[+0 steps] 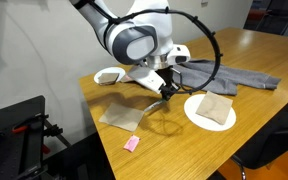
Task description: Put the green pen inside the white cup
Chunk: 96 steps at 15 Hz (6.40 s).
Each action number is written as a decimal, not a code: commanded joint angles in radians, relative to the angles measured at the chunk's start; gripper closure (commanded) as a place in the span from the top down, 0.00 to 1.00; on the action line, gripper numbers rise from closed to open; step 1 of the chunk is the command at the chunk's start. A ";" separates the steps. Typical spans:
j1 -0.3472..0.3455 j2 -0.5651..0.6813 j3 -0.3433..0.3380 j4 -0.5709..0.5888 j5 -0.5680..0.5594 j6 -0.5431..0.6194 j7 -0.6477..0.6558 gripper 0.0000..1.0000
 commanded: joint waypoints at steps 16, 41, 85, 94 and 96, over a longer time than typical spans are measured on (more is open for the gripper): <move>0.077 -0.342 -0.054 -0.059 0.018 -0.062 0.037 0.04; -0.166 -0.294 0.254 -0.024 0.371 0.084 -0.491 0.04; -0.350 -0.044 0.408 0.305 1.226 -0.802 -1.983 0.04; -0.180 -0.063 0.180 0.334 1.322 -0.893 -1.991 0.04; -0.149 -0.062 0.122 0.340 1.355 -0.933 -2.008 0.04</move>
